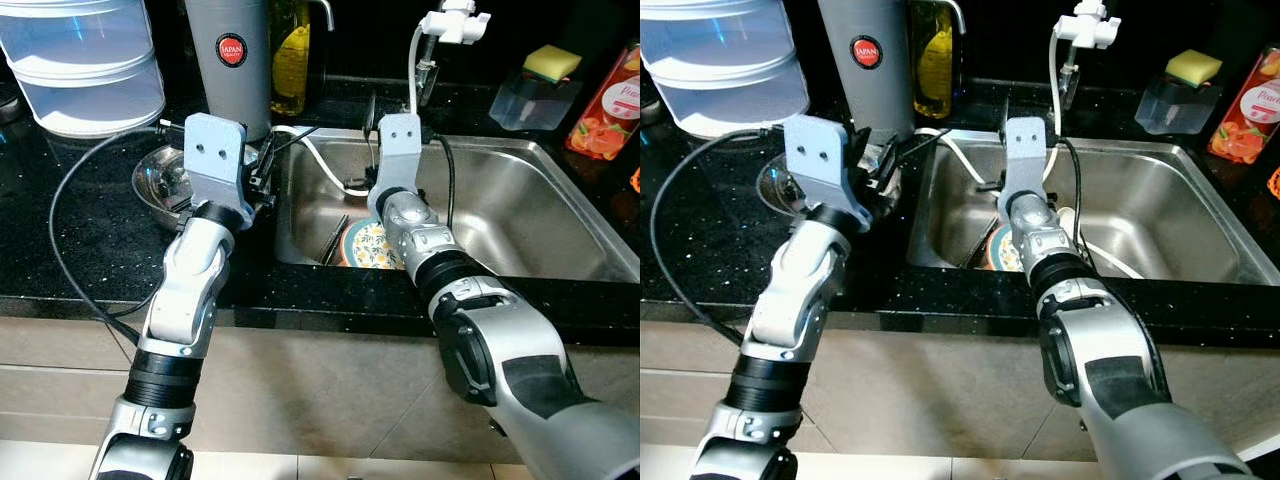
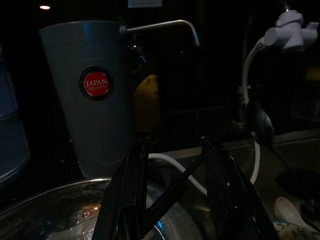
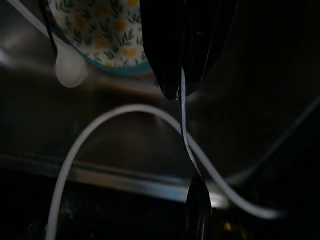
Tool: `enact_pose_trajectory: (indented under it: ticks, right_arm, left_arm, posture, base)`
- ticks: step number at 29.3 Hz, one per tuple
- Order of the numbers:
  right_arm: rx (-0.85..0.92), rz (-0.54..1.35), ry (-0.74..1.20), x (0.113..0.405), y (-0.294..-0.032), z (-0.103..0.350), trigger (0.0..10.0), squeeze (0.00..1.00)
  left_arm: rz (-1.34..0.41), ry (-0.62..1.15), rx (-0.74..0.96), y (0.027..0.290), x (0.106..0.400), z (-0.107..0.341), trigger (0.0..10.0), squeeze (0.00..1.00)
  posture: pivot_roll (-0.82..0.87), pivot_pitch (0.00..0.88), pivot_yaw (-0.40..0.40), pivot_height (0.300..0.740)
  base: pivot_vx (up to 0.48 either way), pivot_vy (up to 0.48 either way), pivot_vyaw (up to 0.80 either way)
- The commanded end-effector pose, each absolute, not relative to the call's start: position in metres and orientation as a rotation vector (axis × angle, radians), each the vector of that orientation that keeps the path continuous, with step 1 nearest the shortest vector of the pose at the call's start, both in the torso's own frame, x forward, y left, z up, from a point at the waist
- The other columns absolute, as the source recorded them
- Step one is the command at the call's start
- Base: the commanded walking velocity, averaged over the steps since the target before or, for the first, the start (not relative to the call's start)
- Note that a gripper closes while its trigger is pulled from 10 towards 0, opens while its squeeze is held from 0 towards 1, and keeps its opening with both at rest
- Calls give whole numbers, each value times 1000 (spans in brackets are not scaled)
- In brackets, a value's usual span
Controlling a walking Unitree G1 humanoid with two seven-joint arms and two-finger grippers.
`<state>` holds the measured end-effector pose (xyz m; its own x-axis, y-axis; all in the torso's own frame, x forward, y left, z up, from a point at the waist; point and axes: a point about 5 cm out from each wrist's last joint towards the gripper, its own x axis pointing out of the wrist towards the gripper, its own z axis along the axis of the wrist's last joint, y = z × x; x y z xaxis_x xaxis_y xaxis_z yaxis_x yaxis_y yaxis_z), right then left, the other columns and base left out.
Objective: Kitchen organization
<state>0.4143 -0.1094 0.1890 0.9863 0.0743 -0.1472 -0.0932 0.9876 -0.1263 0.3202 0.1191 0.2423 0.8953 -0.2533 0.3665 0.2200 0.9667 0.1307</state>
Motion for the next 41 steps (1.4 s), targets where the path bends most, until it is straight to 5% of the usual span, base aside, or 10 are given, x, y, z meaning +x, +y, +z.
enact_pose_trajectory:
  ticks: [1, 2, 4, 5, 10, 11, 12, 17, 25, 41]
  right_arm:
    - [-192, 77, 160, 414, -116, 186, 10000, 0]
    - [-299, 92, 184, 411, -122, 175, 10000, 914]
    - [-373, 104, 205, 409, -126, 168, 10000, 914]
    - [-382, 101, 228, 407, -132, 161, 10000, 1000]
    - [-223, 68, 205, 407, -139, 162, 10000, 1000]
    - [-34, 65, 110, 411, -140, 179, 10000, 71]
    - [148, 79, 8, 413, -141, 196, 10000, 0]
    - [421, 161, -206, 410, -148, 233, 10000, 0]
    - [329, 143, -314, 395, -167, 243, 10000, 0]
    - [317, 114, -330, 383, -179, 242, 10000, 0]
  left_arm:
    - [-245, -386, 91, 118, 318, 241, 10000, 0]
    - [-233, -388, 90, 120, 318, 242, 10000, 0]
    - [-225, -390, 89, 122, 318, 242, 10000, 0]
    - [-221, -391, 89, 122, 318, 242, 10000, 0]
    - [-221, -392, 89, 122, 319, 242, 10000, 0]
    - [-224, -393, 91, 121, 319, 242, 10000, 0]
    - [-227, -393, 94, 120, 319, 242, 10000, 0]
    - [-207, -347, 169, 136, 322, 244, 10000, 0]
    - [-218, -104, 190, 200, 340, 246, 10000, 0]
    - [-482, -29, 343, 237, 319, 291, 10000, 0]
  posture:
    - [208, 0, -76, 740]
    - [207, 0, -78, 740]
    - [207, 0, -78, 740]
    - [202, 0, -78, 740]
    - [197, 0, -74, 740]
    - [189, 0, -68, 740]
    - [183, 0, -63, 740]
    - [180, 0, -58, 740]
    - [161, 0, -37, 740]
    - [164, 0, -6, 740]
  base:
    - [0, 0, 0]
    - [0, 0, 0]
    - [0, 0, 0]
    - [0, 0, 0]
    - [0, 0, 0]
    - [0, 0, 0]
    - [0, 0, 0]
    - [0, 0, 0]
    - [0, 0, 0]
    - [0, 0, 0]
